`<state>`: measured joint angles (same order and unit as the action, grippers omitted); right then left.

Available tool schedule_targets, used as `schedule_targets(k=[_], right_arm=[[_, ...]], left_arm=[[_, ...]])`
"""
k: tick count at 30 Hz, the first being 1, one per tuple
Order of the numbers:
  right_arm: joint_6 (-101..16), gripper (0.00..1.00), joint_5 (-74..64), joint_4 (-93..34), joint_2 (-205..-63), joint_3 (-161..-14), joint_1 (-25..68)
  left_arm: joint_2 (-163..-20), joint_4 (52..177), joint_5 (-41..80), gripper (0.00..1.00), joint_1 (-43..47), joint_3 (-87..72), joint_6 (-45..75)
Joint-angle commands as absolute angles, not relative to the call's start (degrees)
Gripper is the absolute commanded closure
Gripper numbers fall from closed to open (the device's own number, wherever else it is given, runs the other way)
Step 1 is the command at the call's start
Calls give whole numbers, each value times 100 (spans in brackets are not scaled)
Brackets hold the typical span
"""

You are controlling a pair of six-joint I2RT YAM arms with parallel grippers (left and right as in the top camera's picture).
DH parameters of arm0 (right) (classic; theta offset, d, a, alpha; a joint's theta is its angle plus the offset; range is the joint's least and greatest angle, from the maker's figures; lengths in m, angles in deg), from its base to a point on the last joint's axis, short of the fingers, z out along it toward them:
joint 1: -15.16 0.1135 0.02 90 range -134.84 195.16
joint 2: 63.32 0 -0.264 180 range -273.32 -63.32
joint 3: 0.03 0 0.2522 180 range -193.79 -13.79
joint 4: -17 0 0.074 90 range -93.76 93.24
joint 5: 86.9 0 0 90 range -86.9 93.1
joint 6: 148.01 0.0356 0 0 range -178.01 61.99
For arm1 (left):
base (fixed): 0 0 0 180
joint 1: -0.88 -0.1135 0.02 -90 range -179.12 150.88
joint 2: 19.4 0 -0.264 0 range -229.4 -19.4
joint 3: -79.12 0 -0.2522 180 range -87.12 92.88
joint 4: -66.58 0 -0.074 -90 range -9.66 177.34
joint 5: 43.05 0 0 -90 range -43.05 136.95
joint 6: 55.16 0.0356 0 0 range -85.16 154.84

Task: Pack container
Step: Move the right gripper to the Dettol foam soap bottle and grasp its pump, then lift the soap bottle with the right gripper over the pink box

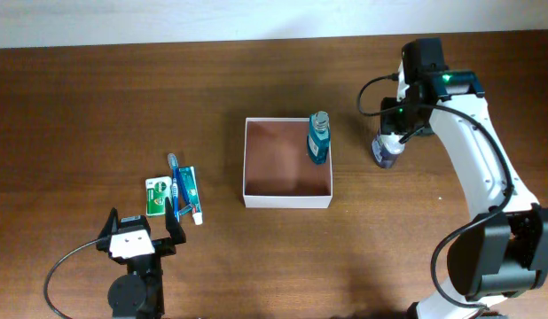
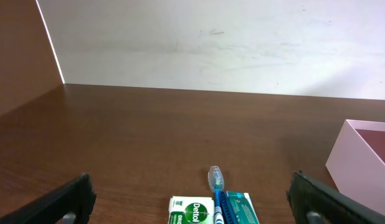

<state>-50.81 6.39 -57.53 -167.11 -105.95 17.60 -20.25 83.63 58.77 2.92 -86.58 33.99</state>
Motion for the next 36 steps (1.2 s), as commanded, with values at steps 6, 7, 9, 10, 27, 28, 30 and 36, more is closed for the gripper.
schedule_targets(k=[6, 7, 9, 10, 27, 28, 30, 36], right_arm=[[-5070, 68, 630, -5753, -16698, -10495, 1738], [-5070, 68, 630, -5756, -16695, -10497, 1738], [-5070, 68, 630, -5758, -16665, -10499, 1738], [-5070, 68, 630, -5764, -16647, -10506, 1738], [-5004, 76, 40, -6772, -15231, -11153, 1740], [-5000, 76, -154, -6820, -15133, -11153, 1740], [-4834, 76, -397, -6934, -14967, -11153, 1760], [-4652, 76, -421, -7205, -14656, -11153, 2217]], left_arm=[[-1970, 8402, 5837, 0, 258, -8660, 3511], [-1970, 8402, 5837, 0, 258, -8660, 3511], [-1970, 8402, 5837, 0, 258, -8660, 3511], [-1970, 8402, 5837, 0, 258, -8660, 3511], [-1970, 8402, 5837, 0, 258, -8660, 3511], [-1970, 8402, 5837, 0, 258, -8660, 3511], [-1970, 8402, 5837, 0, 258, -8660, 3511], [-1970, 8402, 5837, 0, 258, -8660, 3511]])
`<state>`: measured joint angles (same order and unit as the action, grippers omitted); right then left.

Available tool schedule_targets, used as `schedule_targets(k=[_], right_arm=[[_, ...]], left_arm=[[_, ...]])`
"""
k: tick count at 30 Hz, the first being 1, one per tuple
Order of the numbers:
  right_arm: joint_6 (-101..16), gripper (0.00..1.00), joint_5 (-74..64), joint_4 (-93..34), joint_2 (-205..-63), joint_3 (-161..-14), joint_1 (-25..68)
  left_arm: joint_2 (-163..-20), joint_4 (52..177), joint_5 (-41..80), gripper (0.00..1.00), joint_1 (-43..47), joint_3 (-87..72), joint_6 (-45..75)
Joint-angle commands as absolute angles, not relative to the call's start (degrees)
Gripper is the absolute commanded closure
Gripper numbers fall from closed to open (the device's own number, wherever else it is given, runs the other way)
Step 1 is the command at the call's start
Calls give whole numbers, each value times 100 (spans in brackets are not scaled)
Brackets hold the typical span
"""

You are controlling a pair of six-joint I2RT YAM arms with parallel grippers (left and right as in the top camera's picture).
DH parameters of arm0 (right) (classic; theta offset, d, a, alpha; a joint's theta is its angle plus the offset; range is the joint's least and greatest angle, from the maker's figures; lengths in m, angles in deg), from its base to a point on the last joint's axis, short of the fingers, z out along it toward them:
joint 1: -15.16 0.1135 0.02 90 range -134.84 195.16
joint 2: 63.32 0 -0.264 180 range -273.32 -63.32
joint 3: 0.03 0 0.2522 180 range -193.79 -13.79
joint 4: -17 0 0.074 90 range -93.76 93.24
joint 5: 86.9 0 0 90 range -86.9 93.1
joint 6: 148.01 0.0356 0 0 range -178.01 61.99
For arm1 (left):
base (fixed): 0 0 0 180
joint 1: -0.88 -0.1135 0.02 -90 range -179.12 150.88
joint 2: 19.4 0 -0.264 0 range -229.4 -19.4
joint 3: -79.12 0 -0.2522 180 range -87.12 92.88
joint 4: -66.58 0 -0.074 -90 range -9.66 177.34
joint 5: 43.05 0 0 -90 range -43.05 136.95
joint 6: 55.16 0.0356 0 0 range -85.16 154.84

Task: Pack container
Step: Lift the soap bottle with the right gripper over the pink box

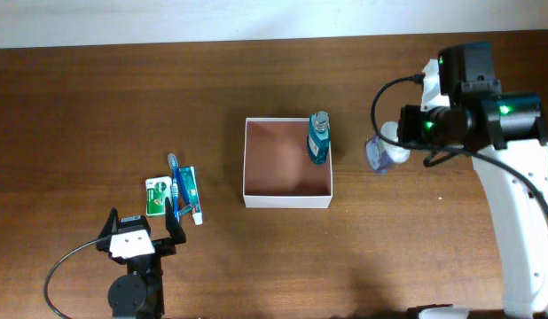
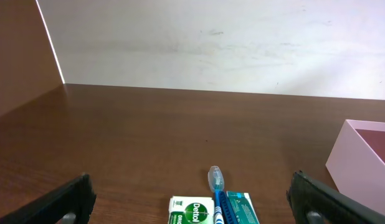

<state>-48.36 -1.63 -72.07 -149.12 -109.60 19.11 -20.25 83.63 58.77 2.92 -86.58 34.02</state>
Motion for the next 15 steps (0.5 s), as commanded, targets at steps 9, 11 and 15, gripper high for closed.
schedule_targets(k=[9, 11, 15], right_arm=[[-4501, 76, -417, -7063, -14593, -11155, 3327], [-4421, 76, -347, -6921, -14593, -11155, 3524], [-4351, 76, -226, -6630, -14623, -11153, 3819]], left_arm=[[-1970, 8402, 5837, 0, 258, -8660, 3511], [-1970, 8402, 5837, 0, 258, -8660, 3511], [-1970, 8402, 5837, 0, 258, -8660, 3511]])
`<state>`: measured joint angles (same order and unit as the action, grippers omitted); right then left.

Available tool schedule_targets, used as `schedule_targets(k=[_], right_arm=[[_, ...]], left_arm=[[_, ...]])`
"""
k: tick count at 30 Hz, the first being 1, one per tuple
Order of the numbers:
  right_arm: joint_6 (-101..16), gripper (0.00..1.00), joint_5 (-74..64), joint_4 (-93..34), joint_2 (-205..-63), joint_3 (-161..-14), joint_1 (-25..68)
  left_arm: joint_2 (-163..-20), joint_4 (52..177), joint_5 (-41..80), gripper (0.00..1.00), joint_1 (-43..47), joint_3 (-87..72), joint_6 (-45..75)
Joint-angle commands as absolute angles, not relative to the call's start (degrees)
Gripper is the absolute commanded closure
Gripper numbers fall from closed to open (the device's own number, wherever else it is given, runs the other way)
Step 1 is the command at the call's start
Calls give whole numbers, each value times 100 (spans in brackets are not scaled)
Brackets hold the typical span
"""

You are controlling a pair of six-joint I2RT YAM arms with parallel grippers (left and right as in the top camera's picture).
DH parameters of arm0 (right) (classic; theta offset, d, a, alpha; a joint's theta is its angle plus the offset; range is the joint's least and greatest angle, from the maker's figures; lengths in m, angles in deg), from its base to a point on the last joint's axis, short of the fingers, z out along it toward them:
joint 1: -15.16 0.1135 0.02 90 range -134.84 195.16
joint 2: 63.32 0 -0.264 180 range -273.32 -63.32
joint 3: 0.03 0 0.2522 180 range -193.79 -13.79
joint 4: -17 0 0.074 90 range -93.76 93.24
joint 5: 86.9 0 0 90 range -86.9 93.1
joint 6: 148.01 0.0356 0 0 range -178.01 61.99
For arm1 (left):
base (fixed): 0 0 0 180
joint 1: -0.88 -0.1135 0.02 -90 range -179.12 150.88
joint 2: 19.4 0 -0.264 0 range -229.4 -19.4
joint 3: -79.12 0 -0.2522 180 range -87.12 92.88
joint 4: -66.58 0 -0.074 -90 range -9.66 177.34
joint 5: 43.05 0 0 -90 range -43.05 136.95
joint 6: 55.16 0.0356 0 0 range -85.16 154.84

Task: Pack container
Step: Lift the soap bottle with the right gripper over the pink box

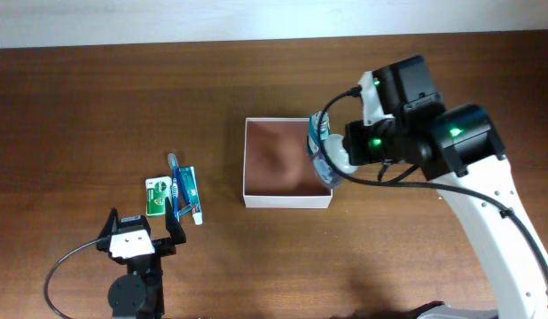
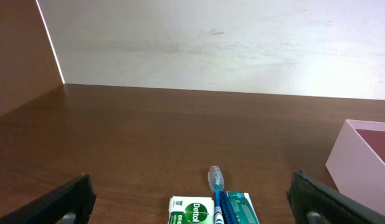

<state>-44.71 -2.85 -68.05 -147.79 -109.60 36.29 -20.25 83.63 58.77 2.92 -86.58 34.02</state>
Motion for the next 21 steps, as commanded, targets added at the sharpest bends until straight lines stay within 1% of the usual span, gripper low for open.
schedule_targets(k=[1, 6, 12, 21], right_arm=[[-4340, 76, -224, -6549, -14634, -11153, 3893], [-4281, 76, -141, -6164, -14781, -11153, 4271], [-3942, 76, 735, -6081, -15019, -11153, 4709], [-3468, 77, 1196, -6075, -15530, -11153, 4857]], left_arm=[[-1970, 8402, 5837, 0, 258, -8660, 3511], [-1970, 8402, 5837, 0, 258, -8660, 3511], [-1970, 8402, 5837, 0, 258, -8660, 3511], [-1970, 8402, 5837, 0, 258, -8660, 3511]])
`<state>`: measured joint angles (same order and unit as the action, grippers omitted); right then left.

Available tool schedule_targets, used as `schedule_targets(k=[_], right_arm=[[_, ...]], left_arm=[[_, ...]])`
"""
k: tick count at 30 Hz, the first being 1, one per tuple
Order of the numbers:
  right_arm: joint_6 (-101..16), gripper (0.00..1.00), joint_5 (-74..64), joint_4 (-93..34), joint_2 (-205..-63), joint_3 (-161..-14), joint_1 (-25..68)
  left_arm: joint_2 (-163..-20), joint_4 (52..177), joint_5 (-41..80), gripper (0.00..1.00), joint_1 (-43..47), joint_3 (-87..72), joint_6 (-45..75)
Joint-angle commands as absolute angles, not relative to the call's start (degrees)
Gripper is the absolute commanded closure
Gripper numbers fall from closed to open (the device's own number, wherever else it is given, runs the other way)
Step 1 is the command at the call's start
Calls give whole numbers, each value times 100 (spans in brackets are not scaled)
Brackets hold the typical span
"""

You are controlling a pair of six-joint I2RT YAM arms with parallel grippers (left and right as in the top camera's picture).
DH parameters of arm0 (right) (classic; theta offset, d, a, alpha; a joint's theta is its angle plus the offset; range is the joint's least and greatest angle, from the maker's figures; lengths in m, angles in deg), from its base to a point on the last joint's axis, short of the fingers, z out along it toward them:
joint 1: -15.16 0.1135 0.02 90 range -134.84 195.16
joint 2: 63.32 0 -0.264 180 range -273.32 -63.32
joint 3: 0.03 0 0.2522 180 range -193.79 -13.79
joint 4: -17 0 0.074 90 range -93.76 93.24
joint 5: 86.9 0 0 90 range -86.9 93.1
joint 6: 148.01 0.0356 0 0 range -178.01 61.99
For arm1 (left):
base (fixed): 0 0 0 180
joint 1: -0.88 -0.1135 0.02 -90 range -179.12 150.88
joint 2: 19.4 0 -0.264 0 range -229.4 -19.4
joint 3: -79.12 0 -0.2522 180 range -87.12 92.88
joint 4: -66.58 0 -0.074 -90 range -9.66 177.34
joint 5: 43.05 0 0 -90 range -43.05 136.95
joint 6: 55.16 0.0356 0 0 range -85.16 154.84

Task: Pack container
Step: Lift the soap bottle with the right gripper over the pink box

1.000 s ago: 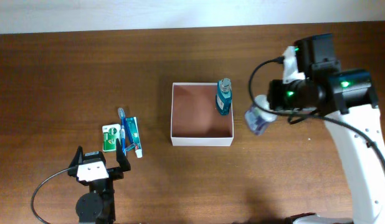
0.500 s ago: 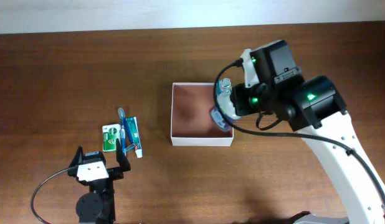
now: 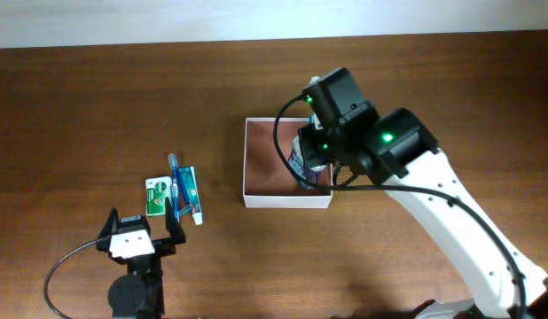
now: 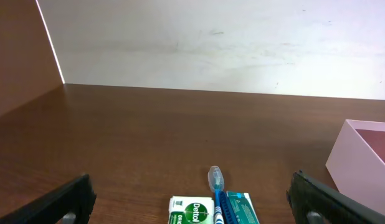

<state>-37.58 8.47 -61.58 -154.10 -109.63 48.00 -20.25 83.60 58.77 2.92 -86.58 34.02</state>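
The white open box [image 3: 246,165] sits mid-table; its pink-looking corner [image 4: 362,155] shows at the right of the left wrist view. My right gripper [image 3: 306,159] hangs over the box's right half, shut on a clear bluish bottle [image 3: 297,164]. The arm hides most of the teal mouthwash bottle that stands in the box. Left of the box lie a green Dettol soap [image 3: 155,196] [image 4: 192,210], a blue toothbrush [image 3: 175,180] [image 4: 215,180] and a teal toothpaste carton [image 3: 189,191] [image 4: 239,208]. My left gripper [image 3: 170,227] [image 4: 191,190] rests open just short of them.
The brown table runs to a pale wall at the back. The right arm's links [image 3: 434,204] stretch from the lower right across the table to the box. A black cable [image 3: 61,275] loops beside the left arm's base.
My right gripper has moved left with the clear bottle, from the box's right wall to over the box's right half. The left arm and the items by it have not moved.
My right gripper was at the clear bottle standing on the table right of the box. Then it held the bottle a little farther right of the box, then at the box's right wall, and now over the box's inside. The left gripper stayed open throughout.
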Motion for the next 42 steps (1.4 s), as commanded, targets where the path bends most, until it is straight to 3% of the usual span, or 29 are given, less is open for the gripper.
schedule_targets(k=[1, 42], right_arm=[[-3452, 77, 1196, -6075, -15589, -11153, 4857], [-2569, 77, 1706, -6580, -16719, -11109, 4857]], left_arm=[[-1970, 8402, 5837, 0, 258, -8660, 3511], [-1970, 8402, 5837, 0, 258, -8660, 3511]])
